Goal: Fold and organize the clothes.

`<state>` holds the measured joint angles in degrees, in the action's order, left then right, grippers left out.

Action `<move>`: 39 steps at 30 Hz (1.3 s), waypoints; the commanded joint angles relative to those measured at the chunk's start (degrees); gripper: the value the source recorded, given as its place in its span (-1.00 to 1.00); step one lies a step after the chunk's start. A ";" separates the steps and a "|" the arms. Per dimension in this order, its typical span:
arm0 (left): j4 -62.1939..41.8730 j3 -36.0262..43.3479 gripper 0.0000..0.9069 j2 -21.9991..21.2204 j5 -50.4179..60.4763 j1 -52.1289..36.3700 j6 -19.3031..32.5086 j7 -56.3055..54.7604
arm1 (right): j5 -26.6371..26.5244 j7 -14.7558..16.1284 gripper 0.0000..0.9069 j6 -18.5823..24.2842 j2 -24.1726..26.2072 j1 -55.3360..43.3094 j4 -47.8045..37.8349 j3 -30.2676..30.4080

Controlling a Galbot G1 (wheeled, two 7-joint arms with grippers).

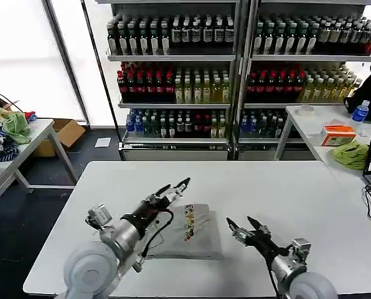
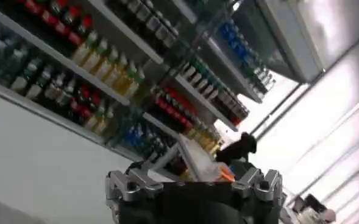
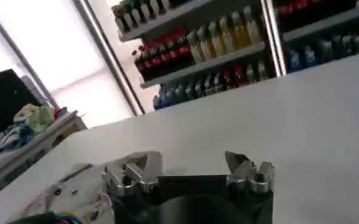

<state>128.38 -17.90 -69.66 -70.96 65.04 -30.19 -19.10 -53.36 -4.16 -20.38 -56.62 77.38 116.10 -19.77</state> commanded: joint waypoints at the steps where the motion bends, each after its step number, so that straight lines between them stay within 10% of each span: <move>1: 2.22 -11.41 1.00 0.47 1.55 4.11 -0.02 1.73 | -7.10 -6.09 1.00 -5.33 -2.25 -10.93 -5.90 14.39; 8: 3.57 -11.51 1.00 -0.61 3.26 6.69 -0.46 1.53 | -10.63 -6.24 1.00 -5.37 -4.06 -13.67 -9.53 18.31; 10: 3.56 -11.49 1.00 -0.73 3.49 6.87 -0.46 1.44 | -10.81 -6.64 0.71 -5.40 -5.29 -14.25 -10.33 18.95; 11: 3.60 -11.55 1.00 -0.67 3.48 6.88 -0.52 1.48 | -10.84 -7.05 -0.36 -5.50 -5.76 -14.34 -10.39 18.99; 12: 3.64 -11.78 1.00 -0.51 3.43 6.81 -0.51 1.45 | -11.17 -7.29 -0.98 -5.65 -6.31 -14.36 -10.31 18.97; 26: 2.54 -12.44 1.00 -0.02 3.10 5.65 -0.54 1.67 | -7.31 -7.19 -1.00 -3.10 -6.94 -11.93 -9.17 15.73; 39: 1.84 -12.21 1.00 -0.27 3.14 6.22 -0.49 1.93 | 2.86 0.62 -1.00 -6.71 2.42 -8.60 -7.27 2.02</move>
<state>130.32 -29.97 -69.89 -67.96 71.00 -30.69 -17.22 -58.39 -8.34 -24.42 -59.96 67.55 108.42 -8.99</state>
